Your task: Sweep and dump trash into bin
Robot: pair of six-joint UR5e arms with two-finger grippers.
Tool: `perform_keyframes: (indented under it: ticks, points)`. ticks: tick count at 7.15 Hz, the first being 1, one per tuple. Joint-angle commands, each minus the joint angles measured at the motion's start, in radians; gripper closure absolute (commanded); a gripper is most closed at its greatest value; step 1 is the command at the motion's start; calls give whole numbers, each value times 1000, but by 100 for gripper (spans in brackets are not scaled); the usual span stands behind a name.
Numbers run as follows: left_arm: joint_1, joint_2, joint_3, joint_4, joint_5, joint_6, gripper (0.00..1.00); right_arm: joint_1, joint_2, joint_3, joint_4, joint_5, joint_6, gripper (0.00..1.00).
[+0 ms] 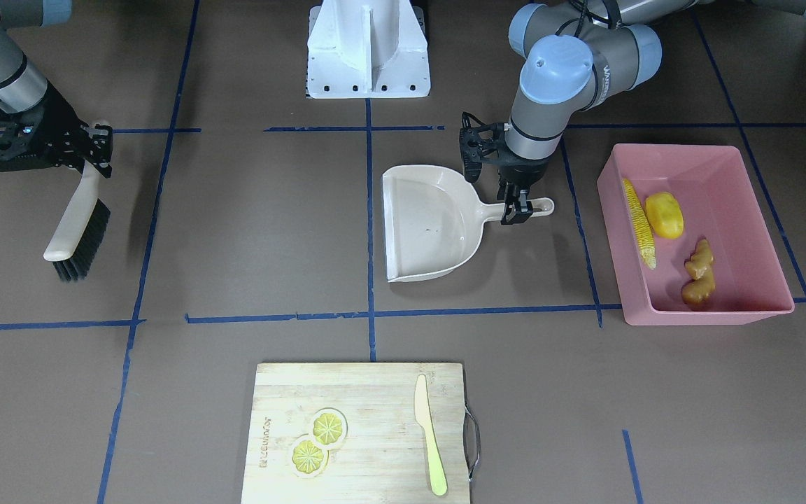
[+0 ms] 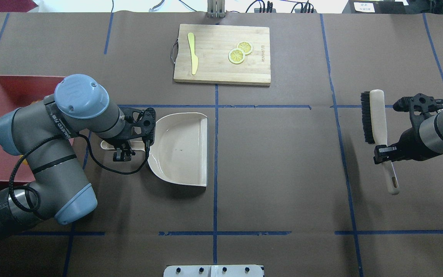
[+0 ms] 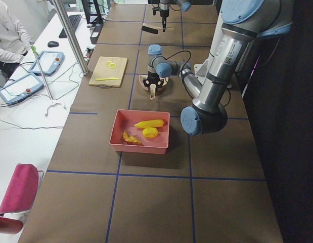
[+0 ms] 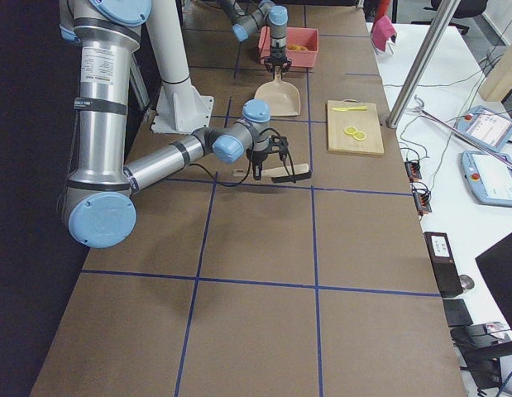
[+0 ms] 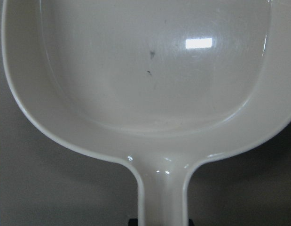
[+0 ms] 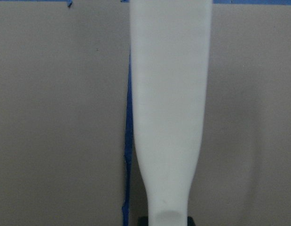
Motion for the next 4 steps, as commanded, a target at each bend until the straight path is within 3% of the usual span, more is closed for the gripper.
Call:
perform_keyframes:
  ticks: [1, 3, 4]
  points:
    - [-57, 24, -70, 3, 28, 8, 0, 5, -17, -1, -2, 4, -8, 97]
    - [-131, 114, -176, 6, 25, -66, 5, 122, -115, 17, 2, 186, -45, 97]
    - [-193, 127, -180, 45, 20, -157, 6, 157, -176, 11, 0, 211, -148, 97]
